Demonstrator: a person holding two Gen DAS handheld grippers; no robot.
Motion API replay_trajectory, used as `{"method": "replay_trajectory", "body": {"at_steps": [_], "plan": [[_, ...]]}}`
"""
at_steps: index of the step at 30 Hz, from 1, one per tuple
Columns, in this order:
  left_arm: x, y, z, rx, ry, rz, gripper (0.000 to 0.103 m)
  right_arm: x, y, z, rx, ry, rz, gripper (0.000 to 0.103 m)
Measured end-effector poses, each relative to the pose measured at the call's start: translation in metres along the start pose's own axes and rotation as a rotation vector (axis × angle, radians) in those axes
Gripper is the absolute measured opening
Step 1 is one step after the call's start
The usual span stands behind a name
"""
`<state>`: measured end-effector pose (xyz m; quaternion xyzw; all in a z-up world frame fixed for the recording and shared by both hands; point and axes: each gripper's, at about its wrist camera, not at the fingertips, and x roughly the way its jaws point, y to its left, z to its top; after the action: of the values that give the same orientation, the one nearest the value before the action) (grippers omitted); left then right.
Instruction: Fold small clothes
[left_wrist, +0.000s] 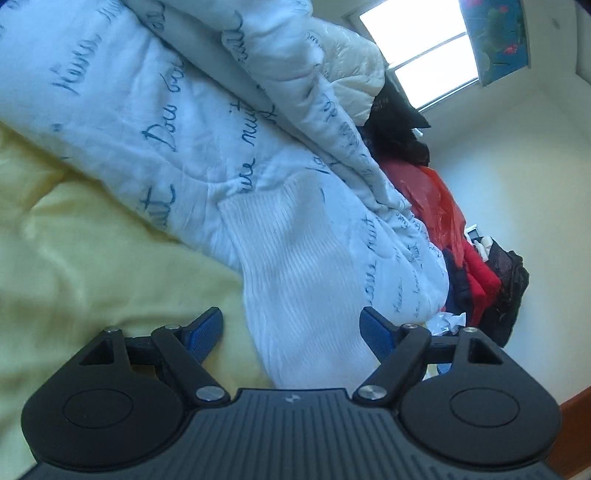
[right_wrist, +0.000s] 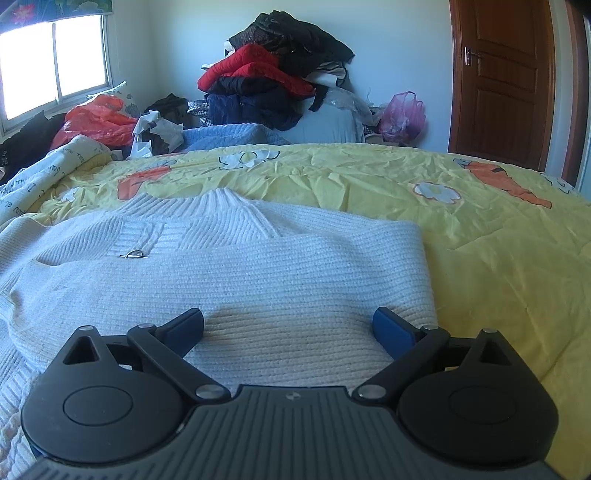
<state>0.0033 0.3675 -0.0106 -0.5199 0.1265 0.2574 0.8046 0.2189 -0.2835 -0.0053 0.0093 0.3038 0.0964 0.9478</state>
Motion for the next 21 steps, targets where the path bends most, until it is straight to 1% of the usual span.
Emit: {"method": "replay_trajectory", "body": {"at_steps": [1,2,3,4,5,6,8,9,11,13,15,17,18,21], "plan": [[0.004,-0.001,0.002,0.022,-0.011,0.013,0.066,0.000,0.000,0.000,0.000,0.000,0.000,0.099],[0.009,-0.003,0.003,0.053,-0.011,0.042,0.052,0.000,0.000,0.000,0.001,0.000,0.001,0.099],[0.014,-0.005,0.003,0.080,0.002,0.062,0.045,0.000,0.000,0.000,0.001,0.000,0.001,0.099],[0.017,-0.006,0.003,0.106,0.008,0.076,0.031,0.000,0.000,0.000,0.001,0.000,0.001,0.099],[0.018,-0.007,0.002,0.135,0.005,0.103,0.020,0.000,0.000,0.000,0.002,0.000,0.001,0.099],[0.019,-0.008,0.001,0.163,-0.001,0.126,0.019,0.000,0.000,0.000,0.003,0.000,0.002,0.099],[0.016,-0.013,-0.002,0.213,-0.018,0.137,0.014,0.000,0.000,0.000,0.003,-0.001,0.002,0.099],[0.012,-0.018,-0.004,0.248,-0.036,0.143,0.014,0.000,0.000,0.000,0.004,-0.002,0.003,0.099],[0.000,-0.034,-0.010,0.305,-0.075,0.136,0.013,-0.001,0.000,0.000,0.010,-0.004,0.006,0.099],[-0.014,-0.057,-0.018,0.371,-0.111,0.084,0.012,-0.001,-0.001,0.000,0.017,-0.007,0.013,0.099],[-0.022,-0.085,-0.030,0.416,-0.119,0.006,0.009,-0.001,-0.002,0.000,0.024,-0.009,0.019,0.099],[-0.022,-0.117,-0.050,0.451,-0.091,-0.075,0.009,-0.001,-0.003,0.000,0.027,-0.009,0.022,0.100],[-0.024,-0.132,-0.065,0.482,-0.074,-0.116,0.009,-0.002,-0.003,0.000,0.030,-0.010,0.024,0.100],[-0.023,-0.178,-0.128,0.589,0.017,-0.233,0.009,-0.002,-0.005,0.000,0.046,-0.017,0.036,0.100]]}}
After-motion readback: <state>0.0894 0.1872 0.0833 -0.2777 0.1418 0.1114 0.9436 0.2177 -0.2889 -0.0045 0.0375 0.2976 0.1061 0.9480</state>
